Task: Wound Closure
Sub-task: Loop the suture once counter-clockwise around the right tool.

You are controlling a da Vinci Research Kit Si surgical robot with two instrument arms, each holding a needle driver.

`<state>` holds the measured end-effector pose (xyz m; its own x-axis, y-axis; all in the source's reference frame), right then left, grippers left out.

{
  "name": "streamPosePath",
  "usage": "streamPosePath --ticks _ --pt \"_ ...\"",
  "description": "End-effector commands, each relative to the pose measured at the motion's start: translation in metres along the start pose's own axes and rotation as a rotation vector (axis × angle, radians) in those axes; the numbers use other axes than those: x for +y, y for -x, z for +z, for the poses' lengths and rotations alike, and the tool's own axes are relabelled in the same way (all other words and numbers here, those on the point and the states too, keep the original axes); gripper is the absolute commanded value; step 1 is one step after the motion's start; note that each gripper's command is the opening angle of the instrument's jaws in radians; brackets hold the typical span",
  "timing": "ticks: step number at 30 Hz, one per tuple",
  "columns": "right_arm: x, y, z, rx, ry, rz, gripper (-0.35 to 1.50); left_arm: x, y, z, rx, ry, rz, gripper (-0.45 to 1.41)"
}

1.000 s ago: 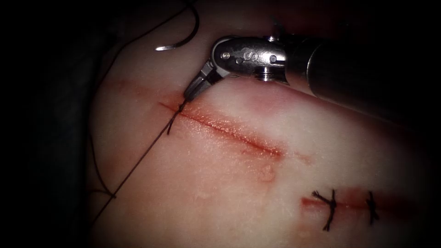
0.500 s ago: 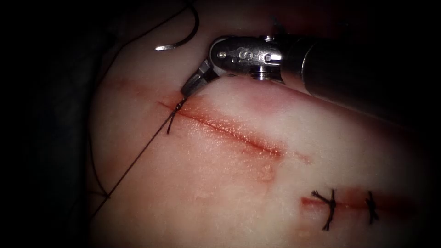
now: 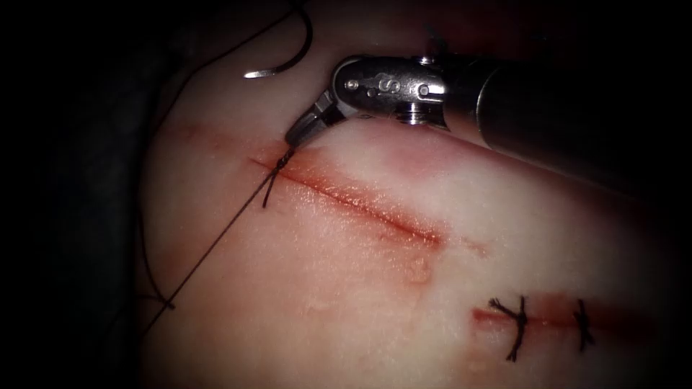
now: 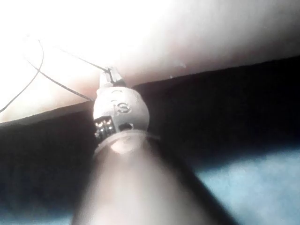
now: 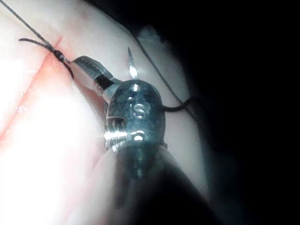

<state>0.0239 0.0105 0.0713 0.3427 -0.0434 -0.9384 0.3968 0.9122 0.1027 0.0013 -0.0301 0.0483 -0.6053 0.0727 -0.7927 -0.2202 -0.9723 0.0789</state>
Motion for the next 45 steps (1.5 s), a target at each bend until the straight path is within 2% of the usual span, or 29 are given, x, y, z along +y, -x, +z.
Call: streamPosePath --ticks 1,7,11,12,16,17,18,19,20,21,22,23,29,38,45 --pt "0.0001 -0.0007 0.0009 0.024 0.037 0.014 1.03 -0.0009 -0.0007 0.0010 0.014 -0.012 0.012 -0.35" --pt "-0.0002 -0.0017 0.0002 0.058 0.096 0.049 1.16 -0.0035 -0.0036 0.0011 0.038 -0.031 0.039 -0.35" --pt "-0.0008 -0.0029 -0.0020 0.119 0.209 0.115 1.23 -0.0074 -0.0070 0.0008 0.066 -0.062 0.080 -0.35" --pt "-0.0008 -0.0029 -0.0020 0.119 0.209 0.115 1.23 -0.0074 -0.0070 0.0008 0.066 -0.062 0.080 -0.35" --pt "-0.0015 -0.0040 -0.0035 0.149 0.326 0.130 1.23 -0.0104 -0.0097 0.0011 0.084 -0.082 0.103 -0.35" --pt "-0.0020 -0.0044 -0.0037 0.153 0.362 0.134 1.21 -0.0111 -0.0104 0.0013 0.090 -0.085 0.112 -0.35" --pt "-0.0030 -0.0051 -0.0037 0.153 0.404 0.137 1.11 -0.0125 -0.0119 0.0019 0.097 -0.090 0.120 -0.35" --pt "-0.0030 -0.0051 -0.0037 0.153 0.404 0.137 1.11 -0.0125 -0.0119 0.0019 0.097 -0.090 0.120 -0.35" --pt "-0.0041 -0.0059 -0.0036 0.159 0.434 0.139 0.39 -0.0140 -0.0134 0.0027 0.107 -0.093 0.135 -0.35" --pt "-0.0046 -0.0062 -0.0035 0.162 0.436 0.126 -0.13 -0.0145 -0.0139 0.0031 0.110 -0.097 0.144 -0.35" --pt "-0.0046 -0.0062 -0.0035 0.162 0.436 0.126 -0.13 -0.0145 -0.0139 0.0031 0.110 -0.097 0.144 -0.35" --pt "-0.0052 -0.0065 -0.0035 0.151 0.440 0.112 -0.35 -0.0151 -0.0144 0.0036 0.109 -0.099 0.154 -0.35" --pt "-0.0056 -0.0066 -0.0027 0.146 0.569 0.060 -0.35 -0.0191 -0.0166 0.0068 0.112 -0.102 0.196 -0.35" --pt "-0.0061 -0.0041 0.0015 0.163 0.600 -0.005 -0.35 -0.0242 -0.0179 0.0099 0.123 -0.093 0.210 -0.35" --pt "-0.0073 -0.0032 0.0027 0.263 0.614 -0.031 -0.35 -0.0271 -0.0175 0.0124 0.127 -0.097 0.186 -0.35"
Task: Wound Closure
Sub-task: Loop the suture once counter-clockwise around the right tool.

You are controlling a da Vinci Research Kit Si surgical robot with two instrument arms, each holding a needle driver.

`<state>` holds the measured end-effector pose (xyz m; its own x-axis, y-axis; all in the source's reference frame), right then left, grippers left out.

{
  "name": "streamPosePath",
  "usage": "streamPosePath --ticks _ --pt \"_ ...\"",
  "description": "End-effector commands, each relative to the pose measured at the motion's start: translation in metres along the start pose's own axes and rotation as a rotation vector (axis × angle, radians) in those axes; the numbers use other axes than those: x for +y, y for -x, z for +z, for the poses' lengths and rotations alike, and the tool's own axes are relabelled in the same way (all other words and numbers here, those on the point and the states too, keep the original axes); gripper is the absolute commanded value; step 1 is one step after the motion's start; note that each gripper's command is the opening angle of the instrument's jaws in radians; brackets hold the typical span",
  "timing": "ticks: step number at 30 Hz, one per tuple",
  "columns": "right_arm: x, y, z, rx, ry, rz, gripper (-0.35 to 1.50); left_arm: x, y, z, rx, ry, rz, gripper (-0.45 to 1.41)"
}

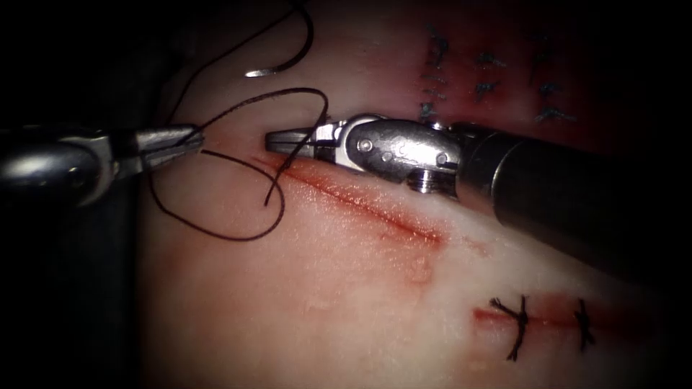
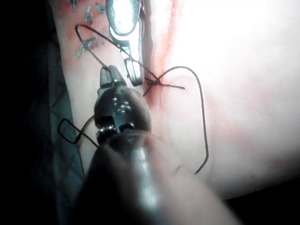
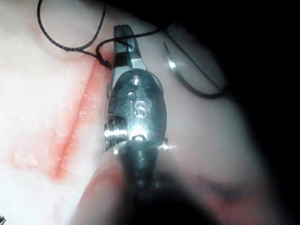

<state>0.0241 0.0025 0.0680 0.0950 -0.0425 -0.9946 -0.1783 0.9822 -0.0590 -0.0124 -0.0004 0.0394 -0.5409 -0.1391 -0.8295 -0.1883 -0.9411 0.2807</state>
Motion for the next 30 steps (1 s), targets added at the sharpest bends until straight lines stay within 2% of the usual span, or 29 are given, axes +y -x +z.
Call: streamPosePath --ticks 1,8,15,22,26,28,30 --pt "-0.0004 0.0001 0.0002 0.043 0.014 -0.001 -0.35 -0.0010 0.0009 0.0015 -0.038 -0.010 0.016 -0.35" --pt "-0.0010 -0.0009 -0.0002 0.118 0.072 0.004 -0.35 -0.0018 0.0033 0.0040 -0.126 -0.012 0.056 -0.35" --pt "-0.0008 -0.0033 -0.0001 0.168 0.132 0.028 -0.35 -0.0010 0.0059 0.0072 -0.193 0.016 0.085 -0.35" --pt "-0.0007 -0.0050 -0.0001 0.212 0.195 0.053 -0.35 0.0007 0.0071 0.0095 -0.222 0.044 0.110 -0.35" --pt "-0.0004 -0.0050 -0.0002 0.211 0.259 0.062 -0.35 0.0015 0.0074 0.0103 -0.216 0.053 0.120 -0.35" --pt "-0.0004 -0.0052 -0.0002 0.209 0.340 0.066 -0.35 0.0020 0.0074 0.0107 -0.204 0.053 0.124 -0.35" --pt "-0.0004 -0.0052 -0.0002 0.209 0.367 0.090 -0.35 0.0022 0.0073 0.0108 -0.200 0.052 0.125 -0.35"
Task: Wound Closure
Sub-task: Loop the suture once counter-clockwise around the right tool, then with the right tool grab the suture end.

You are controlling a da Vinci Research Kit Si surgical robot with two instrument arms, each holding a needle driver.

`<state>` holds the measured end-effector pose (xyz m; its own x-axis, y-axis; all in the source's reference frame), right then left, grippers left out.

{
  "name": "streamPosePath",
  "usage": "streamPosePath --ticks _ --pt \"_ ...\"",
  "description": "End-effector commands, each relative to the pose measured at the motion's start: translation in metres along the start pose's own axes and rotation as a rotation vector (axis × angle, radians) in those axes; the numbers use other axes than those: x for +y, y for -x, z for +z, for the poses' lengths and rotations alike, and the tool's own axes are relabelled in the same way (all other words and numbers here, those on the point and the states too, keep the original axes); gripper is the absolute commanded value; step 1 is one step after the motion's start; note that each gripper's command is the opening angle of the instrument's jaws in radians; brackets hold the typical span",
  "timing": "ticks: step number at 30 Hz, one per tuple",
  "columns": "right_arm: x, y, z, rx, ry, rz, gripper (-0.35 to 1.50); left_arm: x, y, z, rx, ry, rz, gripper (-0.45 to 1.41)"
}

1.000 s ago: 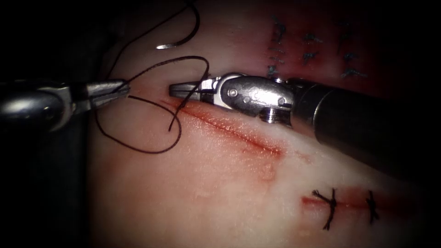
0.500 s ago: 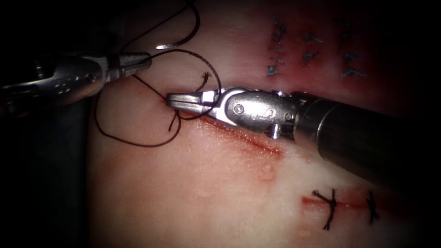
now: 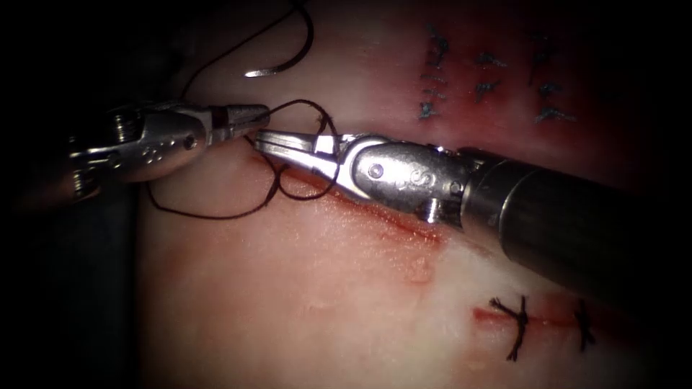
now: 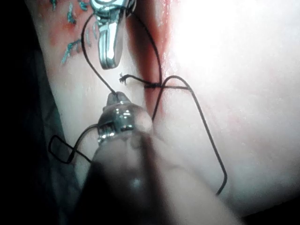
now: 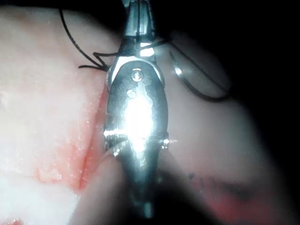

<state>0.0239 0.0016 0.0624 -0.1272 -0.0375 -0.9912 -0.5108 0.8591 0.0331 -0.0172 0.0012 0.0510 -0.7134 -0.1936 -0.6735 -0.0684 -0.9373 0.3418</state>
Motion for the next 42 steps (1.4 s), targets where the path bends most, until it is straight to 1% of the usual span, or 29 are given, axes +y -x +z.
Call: streamPosePath --ticks 1,3,4,5,6,7,9,10,12,13,14,15,16,17,20,21,22,23,24,25,26,27,28,29,33,35,36,37,42 --pt "-0.0002 0.0002 0.0005 -0.004 0.062 0.042 -0.35 -0.0002 -0.0001 0.0010 0.007 -0.007 0.004 -0.35" --pt "-0.0003 0.0002 0.0004 -0.008 0.113 0.077 -0.33 0.0001 -0.0002 0.0010 0.013 -0.008 0.012 -0.35" --pt "-0.0003 0.0002 0.0004 -0.008 0.113 0.077 -0.33 0.0001 -0.0002 0.0010 0.013 -0.008 0.012 -0.35" --pt "-0.0005 0.0002 0.0004 -0.020 0.155 0.121 -0.25 0.0004 -0.0003 0.0011 0.019 -0.007 0.015 -0.35" --pt "-0.0005 0.0002 0.0004 -0.020 0.155 0.121 -0.25 0.0004 -0.0003 0.0011 0.019 -0.007 0.015 -0.35" --pt "-0.0008 0.0003 0.0005 -0.037 0.187 0.198 -0.23 0.0008 -0.0003 0.0011 0.021 -0.009 0.013 -0.35" --pt "-0.0010 0.0004 0.0006 -0.042 0.203 0.236 -0.23 0.0010 -0.0004 0.0012 0.023 -0.007 0.015 -0.35" --pt "-0.0016 0.0006 0.0008 -0.069 0.232 0.288 -0.10 0.0014 -0.0004 0.0012 0.026 -0.003 0.014 -0.35" --pt "-0.0023 0.0009 0.0011 -0.102 0.274 0.356 -0.06 0.0018 -0.0005 0.0013 0.027 -0.002 0.018 -0.35" --pt "-0.0025 0.0010 0.0012 -0.112 0.298 0.398 -0.20 0.0020 -0.0005 0.0014 0.027 -0.004 0.014 -0.35" --pt "-0.0027 0.0012 0.0013 -0.122 0.331 0.445 -0.23 0.0022 -0.0005 0.0014 0.029 -0.002 0.017 -0.35" --pt "-0.0030 0.0014 0.0014 -0.155 0.425 0.538 -0.23 0.0027 -0.0005 0.0015 0.028 -0.002 0.022 -0.35" --pt "-0.0032 0.0015 0.0015 -0.161 0.452 0.569 -0.23 0.0030 -0.0006 0.0014 0.026 -0.001 0.025 -0.35" --pt "-0.0033 0.0015 0.0015 -0.166 0.468 0.595 -0.18 0.0033 -0.0007 0.0014 0.026 -0.002 0.027 -0.35" --pt "-0.0037 0.0016 0.0013 -0.196 0.529 0.666 0.14 0.0040 -0.0010 0.0012 0.024 -0.004 0.033 -0.35" --pt "-0.0039 0.0017 0.0011 -0.219 0.552 0.705 0.34 0.0044 -0.0011 0.0009 0.023 -0.004 0.035 -0.35" --pt "-0.0039 0.0017 0.0011 -0.219 0.552 0.705 0.34 0.0044 -0.0011 0.0009 0.023 -0.004 0.035 -0.35" --pt "-0.0040 0.0020 0.0009 -0.230 0.587 0.747 0.71 0.0046 -0.0013 0.0006 0.023 -0.004 0.036 -0.35" --pt "-0.0040 0.0021 0.0008 -0.238 0.601 0.766 0.83 0.0047 -0.0014 0.0004 0.023 -0.003 0.037 -0.35" --pt "-0.0041 0.0022 0.0007 -0.252 0.611 0.775 0.88 0.0048 -0.0015 0.0003 0.023 -0.002 0.037 -0.35" --pt "-0.0041 0.0022 0.0007 -0.252 0.611 0.775 0.88 0.0048 -0.0015 0.0003 0.023 -0.002 0.037 -0.35" --pt "-0.0040 0.0026 0.0001 -0.284 0.653 0.827 1.10 0.0050 -0.0017 -0.0002 0.024 -0.001 0.038 -0.35" --pt "-0.0040 0.0026 0.0001 -0.284 0.653 0.827 1.10 0.0050 -0.0017 -0.0002 0.024 -0.001 0.038 -0.35" --pt "-0.0040 0.0033 -0.0008 -0.308 0.680 0.885 1.05 0.0052 -0.0018 -0.0006 0.023 0.001 0.051 -0.35" --pt "-0.0040 0.0045 -0.0018 -0.334 0.709 0.944 1.01 0.0054 -0.0018 -0.0008 0.020 0.002 0.070 -0.35" --pt "-0.0039 0.0055 -0.0027 -0.327 0.738 1.009 0.84 0.0056 -0.0018 -0.0008 0.018 0.001 0.071 -0.35" --pt "-0.0039 0.0055 -0.0027 -0.327 0.738 1.009 0.84 0.0056 -0.0018 -0.0008 0.018 0.001 0.071 -0.35" --pt "-0.0037 0.0064 -0.0033 -0.340 0.764 1.047 0.84 0.0057 -0.0019 -0.0007 0.015 0.005 0.079 -0.35" --pt "-0.0037 0.0082 -0.0038 -0.364 0.782 1.112 0.91 0.0058 -0.0020 -0.0002 0.010 0.013 0.085 -0.35"
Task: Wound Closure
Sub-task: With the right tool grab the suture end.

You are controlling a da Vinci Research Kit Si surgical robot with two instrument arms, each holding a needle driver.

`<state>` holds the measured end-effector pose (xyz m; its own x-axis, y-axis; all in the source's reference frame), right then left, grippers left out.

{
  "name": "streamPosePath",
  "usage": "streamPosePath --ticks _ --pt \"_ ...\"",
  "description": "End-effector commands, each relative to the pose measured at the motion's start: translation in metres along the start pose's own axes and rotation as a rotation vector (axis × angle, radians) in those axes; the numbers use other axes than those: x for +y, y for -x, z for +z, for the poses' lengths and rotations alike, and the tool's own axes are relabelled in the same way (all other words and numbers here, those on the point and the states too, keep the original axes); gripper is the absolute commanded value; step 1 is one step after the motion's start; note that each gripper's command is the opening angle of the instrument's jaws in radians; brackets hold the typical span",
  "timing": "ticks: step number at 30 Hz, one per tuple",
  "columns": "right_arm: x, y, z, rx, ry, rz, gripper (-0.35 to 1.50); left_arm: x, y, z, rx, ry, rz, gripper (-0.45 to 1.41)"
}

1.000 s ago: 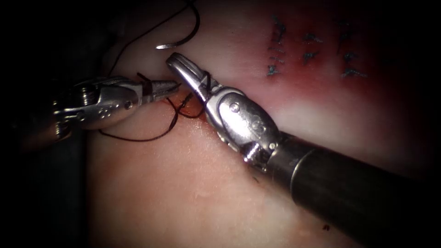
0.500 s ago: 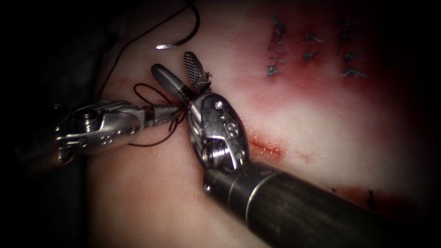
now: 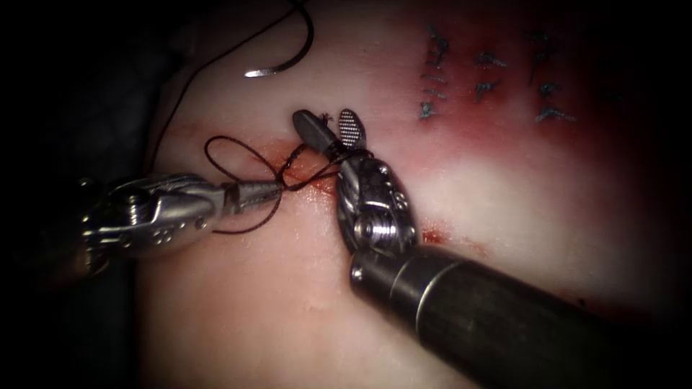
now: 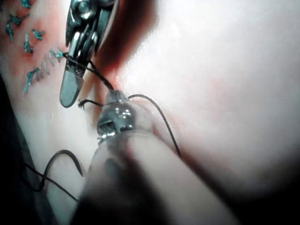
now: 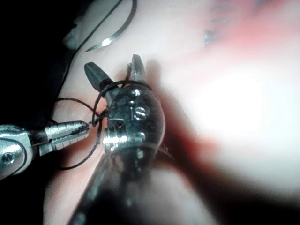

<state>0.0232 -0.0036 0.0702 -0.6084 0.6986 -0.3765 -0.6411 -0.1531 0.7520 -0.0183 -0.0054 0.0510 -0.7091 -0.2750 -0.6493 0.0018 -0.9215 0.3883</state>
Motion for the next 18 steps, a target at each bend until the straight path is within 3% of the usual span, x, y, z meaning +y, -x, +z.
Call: streamPosePath --ticks 1,8,13,15,16,18 --pt "0.0008 0.0004 0.0012 -0.018 0.007 0.027 0.93 -0.0004 0.0001 0.0009 -0.001 -0.001 0.001 -0.35" --pt "0.0015 0.0014 0.0030 -0.076 0.005 0.050 0.93 0.0000 0.0001 0.0010 -0.004 0.008 0.005 -0.35" --pt "0.0008 0.0028 0.0043 -0.136 -0.018 0.061 0.78 0.0002 0.0001 0.0010 -0.005 0.010 0.008 -0.35" --pt "0.0005 0.0031 0.0043 -0.142 -0.013 0.061 0.12 0.0002 0.0002 0.0009 -0.003 0.011 0.009 -0.35" --pt "0.0005 0.0031 0.0042 -0.149 -0.011 0.060 -0.33 0.0002 0.0003 0.0008 -0.002 0.011 0.009 -0.35" --pt "0.0005 0.0030 0.0040 -0.153 0.004 0.057 -0.35 0.0002 0.0004 0.0008 -0.004 0.012 0.009 -0.35"
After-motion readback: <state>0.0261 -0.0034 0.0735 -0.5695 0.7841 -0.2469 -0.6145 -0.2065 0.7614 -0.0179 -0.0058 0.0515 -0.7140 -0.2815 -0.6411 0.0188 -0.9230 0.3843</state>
